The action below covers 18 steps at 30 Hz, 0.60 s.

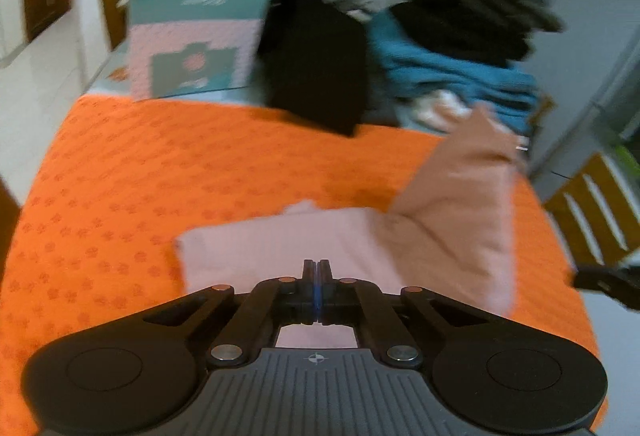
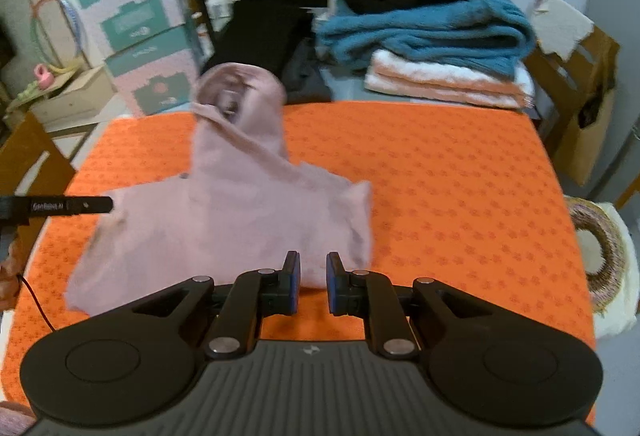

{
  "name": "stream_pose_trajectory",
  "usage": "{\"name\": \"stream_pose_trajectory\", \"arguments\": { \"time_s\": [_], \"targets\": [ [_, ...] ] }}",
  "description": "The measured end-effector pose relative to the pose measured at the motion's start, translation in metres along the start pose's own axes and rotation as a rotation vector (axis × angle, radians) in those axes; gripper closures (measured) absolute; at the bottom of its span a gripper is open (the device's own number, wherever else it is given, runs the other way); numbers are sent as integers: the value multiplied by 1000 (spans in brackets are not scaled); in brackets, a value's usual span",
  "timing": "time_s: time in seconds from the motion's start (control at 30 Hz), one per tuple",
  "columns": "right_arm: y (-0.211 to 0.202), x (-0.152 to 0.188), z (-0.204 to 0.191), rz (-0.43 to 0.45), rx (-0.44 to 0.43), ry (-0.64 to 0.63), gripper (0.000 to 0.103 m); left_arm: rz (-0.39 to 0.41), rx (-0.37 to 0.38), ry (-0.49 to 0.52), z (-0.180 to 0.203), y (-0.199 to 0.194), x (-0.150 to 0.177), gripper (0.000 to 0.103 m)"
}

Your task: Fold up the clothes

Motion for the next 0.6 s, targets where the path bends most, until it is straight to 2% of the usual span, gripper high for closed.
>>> {"name": "stream_pose_trajectory", "arguments": {
  "time_s": [0.03, 0.1, 0.33, 0.4, 0.6],
  "targets": [
    [0, -3, -6, 0, -19, -6, 87, 3, 28, 18, 7, -5, 4, 101],
    [1, -8, -20, 1, -62, -15, 77, -10, 65, 47, 18, -10, 15, 101],
    [11, -27, -77, -3, -220, -25, 57, -55, 187, 149, 58, -27, 53, 101],
    [18, -32, -93, -11, -233, -66, 50, -75, 167, 139, 56, -25, 62, 101],
    [52, -38, -138, -70, -245, -202, 44, -91, 77, 34, 27, -31, 74, 100]
  ]
}}
Point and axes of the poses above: each gripper's, at about its wrist camera, not at the fingertips, and y roughly the way its jaws point, z to its right, x to its underside, the point moved 7 cm from there along y, roughly the way its jaws point, and after that the axes turned 2 degrees about -z, right-handed, at the moved point
